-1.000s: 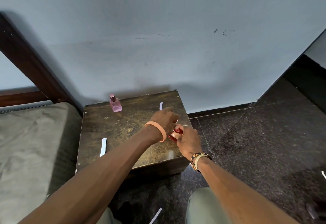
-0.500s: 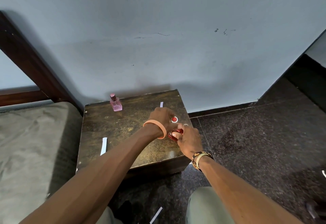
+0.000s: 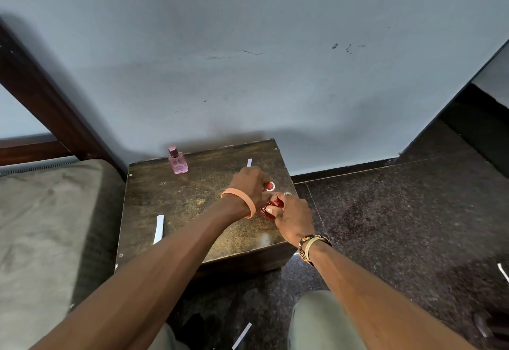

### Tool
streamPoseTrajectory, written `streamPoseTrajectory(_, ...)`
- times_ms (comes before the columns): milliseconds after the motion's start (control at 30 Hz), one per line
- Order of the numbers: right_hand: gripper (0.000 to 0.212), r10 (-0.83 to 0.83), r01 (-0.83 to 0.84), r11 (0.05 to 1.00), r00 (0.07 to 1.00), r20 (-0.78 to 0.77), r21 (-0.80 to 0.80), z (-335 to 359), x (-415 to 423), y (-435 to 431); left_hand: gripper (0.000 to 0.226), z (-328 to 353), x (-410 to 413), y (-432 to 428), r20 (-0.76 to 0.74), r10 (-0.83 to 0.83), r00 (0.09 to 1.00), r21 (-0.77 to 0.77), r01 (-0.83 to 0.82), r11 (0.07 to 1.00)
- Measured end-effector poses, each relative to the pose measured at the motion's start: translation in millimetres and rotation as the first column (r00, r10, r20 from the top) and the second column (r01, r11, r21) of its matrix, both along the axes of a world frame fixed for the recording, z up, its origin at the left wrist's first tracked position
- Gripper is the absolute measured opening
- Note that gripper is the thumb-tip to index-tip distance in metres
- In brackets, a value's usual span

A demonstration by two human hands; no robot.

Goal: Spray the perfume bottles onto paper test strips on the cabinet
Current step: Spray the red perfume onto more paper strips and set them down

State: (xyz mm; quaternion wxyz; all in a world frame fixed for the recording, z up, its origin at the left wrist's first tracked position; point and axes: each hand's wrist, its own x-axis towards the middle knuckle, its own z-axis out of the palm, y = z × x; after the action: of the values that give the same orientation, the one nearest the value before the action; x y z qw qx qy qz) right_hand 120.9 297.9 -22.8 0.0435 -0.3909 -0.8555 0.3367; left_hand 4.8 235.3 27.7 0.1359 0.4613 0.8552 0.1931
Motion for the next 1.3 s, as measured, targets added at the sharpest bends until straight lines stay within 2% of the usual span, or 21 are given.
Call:
streamPoseTrajectory(100,0.035,-0.005,0.005,1.0,1.0,0.014,-0.003,-1,0,0,0.022,1,-2,-2,0.005,-0.038,0.999,-0.01,0.038,0.999)
streamPoseTrajectory(200,0.037,0.014,-0.014,1.0,1.0,-0.008,-0.005,-1,0,0,0.029,2,-4,-3,0.078,0.011,0.997,0.028,-0.013,1.0)
streamPoseTrajectory(300,0.038,0.027,-0.027,1.0,1.0,-0.014,-0.003,-2,1,1,0.026,-1,-4,-3,0.099,0.042,0.994,0.039,-0.046,0.998)
streamPoseTrajectory(467,0.038,0.02,-0.02,1.0,1.0,0.01,-0.001,-2,1,1,0.024,1,-3,-3,0.088,-0.02,0.996,0.028,0.017,0.999)
streamPoseTrajectory(633,0.04,0.017,-0.017,1.0,1.0,0.014,0.004,-4,0,1,0.027,-5,-3,-4,0.097,0.02,0.995,0.07,-0.026,0.997)
streamPoseTrajectory(800,0.043,0.019,-0.019,1.0,1.0,0.021,-0.007,-2,2,3,0.028,-2,-8,-4,0.177,0.03,0.984,0.05,-0.04,0.998)
streamPoseTrajectory(900,0.04,0.028,-0.028,1.0,1.0,0.005,-0.001,-3,1,3,0.023,-7,-8,-8,0.121,0.038,0.992,0.091,-0.049,0.995)
streamPoseTrajectory(1000,0.034,0.041,-0.041,0.999,0.999,0.009,0.015,-6,2,4,0.027,-9,-9,-8,0.02,-0.056,0.998,0.058,0.055,0.997)
streamPoseTrajectory(1100,0.033,0.039,-0.039,0.999,0.999,0.01,0.019,-5,3,3,0.028,-2,-13,-8,0.04,-0.093,0.995,0.019,0.093,0.996)
streamPoseTrajectory(1200,0.034,0.047,-0.047,0.999,0.999,-0.001,0.026,-4,2,2,0.029,-1,-11,-10,0.115,-0.03,0.993,0.053,0.024,0.998)
streamPoseTrajectory(1300,0.04,0.058,-0.058,0.998,0.998,0.003,0.034,-4,2,1,0.022,-4,-8,-12,0.086,0.002,0.996,0.085,-0.009,0.996)
